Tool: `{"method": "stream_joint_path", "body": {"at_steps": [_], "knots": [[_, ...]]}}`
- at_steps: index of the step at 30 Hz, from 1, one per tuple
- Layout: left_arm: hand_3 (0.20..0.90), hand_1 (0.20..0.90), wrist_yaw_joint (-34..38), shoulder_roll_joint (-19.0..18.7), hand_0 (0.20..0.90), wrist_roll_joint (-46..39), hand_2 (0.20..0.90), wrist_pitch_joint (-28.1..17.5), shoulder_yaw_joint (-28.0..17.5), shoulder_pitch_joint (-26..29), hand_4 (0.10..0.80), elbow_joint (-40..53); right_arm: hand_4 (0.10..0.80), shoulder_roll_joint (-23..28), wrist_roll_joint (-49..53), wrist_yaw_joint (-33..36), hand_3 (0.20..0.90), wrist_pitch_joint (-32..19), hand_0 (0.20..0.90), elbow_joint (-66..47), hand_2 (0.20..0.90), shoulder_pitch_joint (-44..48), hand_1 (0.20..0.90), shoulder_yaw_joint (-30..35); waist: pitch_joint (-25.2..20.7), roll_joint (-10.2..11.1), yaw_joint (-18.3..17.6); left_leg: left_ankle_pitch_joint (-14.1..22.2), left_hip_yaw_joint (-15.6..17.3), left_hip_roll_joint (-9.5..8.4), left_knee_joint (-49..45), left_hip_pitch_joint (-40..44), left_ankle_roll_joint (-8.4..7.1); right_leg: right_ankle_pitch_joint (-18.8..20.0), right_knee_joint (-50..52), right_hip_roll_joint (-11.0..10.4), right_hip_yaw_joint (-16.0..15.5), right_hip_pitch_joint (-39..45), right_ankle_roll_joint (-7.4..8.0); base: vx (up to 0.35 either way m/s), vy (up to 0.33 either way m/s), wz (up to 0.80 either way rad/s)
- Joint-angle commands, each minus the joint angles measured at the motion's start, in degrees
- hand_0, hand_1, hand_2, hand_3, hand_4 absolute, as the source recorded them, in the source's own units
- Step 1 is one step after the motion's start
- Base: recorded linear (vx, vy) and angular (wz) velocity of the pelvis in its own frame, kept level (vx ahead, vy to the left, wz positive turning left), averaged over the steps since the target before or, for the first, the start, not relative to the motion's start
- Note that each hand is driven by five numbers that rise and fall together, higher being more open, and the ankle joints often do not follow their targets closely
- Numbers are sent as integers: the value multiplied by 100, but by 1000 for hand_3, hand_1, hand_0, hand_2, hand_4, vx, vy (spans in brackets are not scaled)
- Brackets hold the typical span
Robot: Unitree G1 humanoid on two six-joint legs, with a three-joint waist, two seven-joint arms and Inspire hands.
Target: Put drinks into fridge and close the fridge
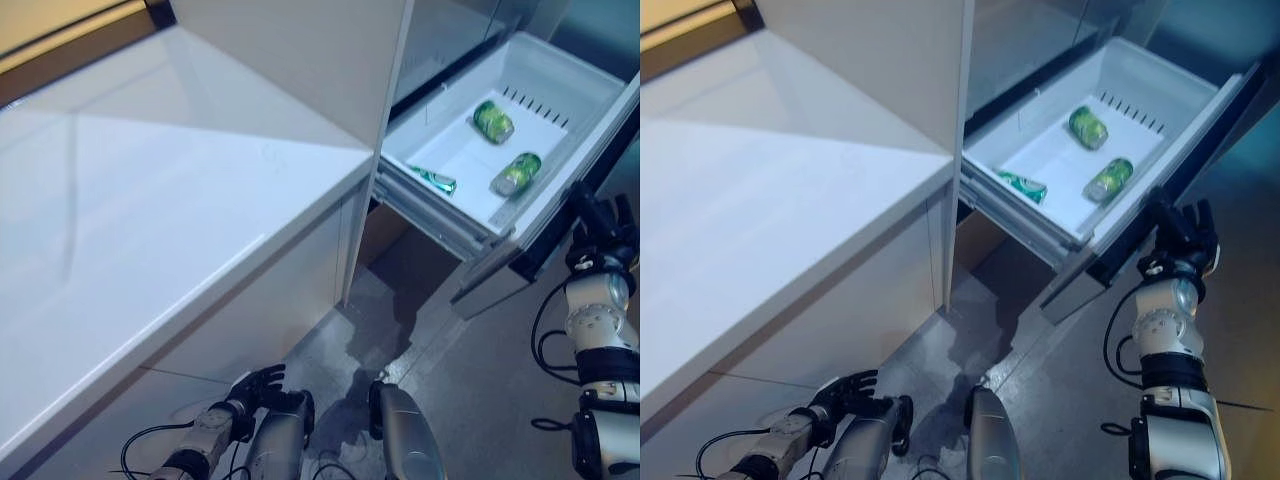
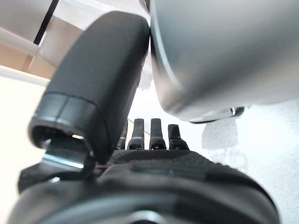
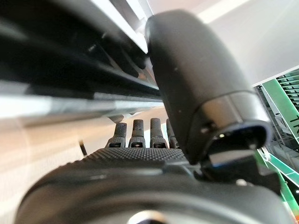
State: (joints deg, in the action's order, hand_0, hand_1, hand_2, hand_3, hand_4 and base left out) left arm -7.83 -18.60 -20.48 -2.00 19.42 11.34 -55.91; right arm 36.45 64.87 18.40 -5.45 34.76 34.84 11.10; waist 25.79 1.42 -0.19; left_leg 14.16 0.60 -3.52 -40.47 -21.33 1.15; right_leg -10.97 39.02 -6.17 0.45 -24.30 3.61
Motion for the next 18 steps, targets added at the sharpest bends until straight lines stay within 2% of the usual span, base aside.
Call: {"method": "stream_joint_path", "body": {"at_steps": [1, 5, 10, 18], "knots": [[900, 900, 225, -77, 900, -100, 900, -57, 85, -395, 800, 188, 800, 249, 337, -845, 900, 240, 900, -330, 900, 601, 900, -494, -96, 57, 314, 420, -18, -338, -347, -109, 598, 195, -47, 108, -142, 258, -520, -77, 80, -36], [900, 900, 271, -45, 900, -181, 900, -46, -60, -408, 800, 329, 800, 242, 307, -1690, 900, 578, 900, -506, 900, 963, 900, -872, -34, 0, 399, 402, -39, -381, -475, -347, 587, 186, 117, 156, -152, -9, -530, -64, 84, -4], [900, 900, 227, -128, 900, -212, 900, -56, -82, -517, 800, 417, 800, 293, 203, -2606, 900, 763, 900, -703, 900, 1374, 900, -1464, -15, -29, 546, 221, -132, -408, -300, -398, 557, 294, 35, 167, -178, -78, -482, -23, 41, -12], [900, 900, 151, -309, 900, -382, 900, -65, 28, -479, 800, 504, 800, 326, -221, -2710, 900, 806, 900, -390, 900, 2533, 900, -2240, 54, -118, 837, -124, -398, -398, 265, -311, 485, 399, -236, 73, -310, 43, -377, -21, 11, 10]]}}
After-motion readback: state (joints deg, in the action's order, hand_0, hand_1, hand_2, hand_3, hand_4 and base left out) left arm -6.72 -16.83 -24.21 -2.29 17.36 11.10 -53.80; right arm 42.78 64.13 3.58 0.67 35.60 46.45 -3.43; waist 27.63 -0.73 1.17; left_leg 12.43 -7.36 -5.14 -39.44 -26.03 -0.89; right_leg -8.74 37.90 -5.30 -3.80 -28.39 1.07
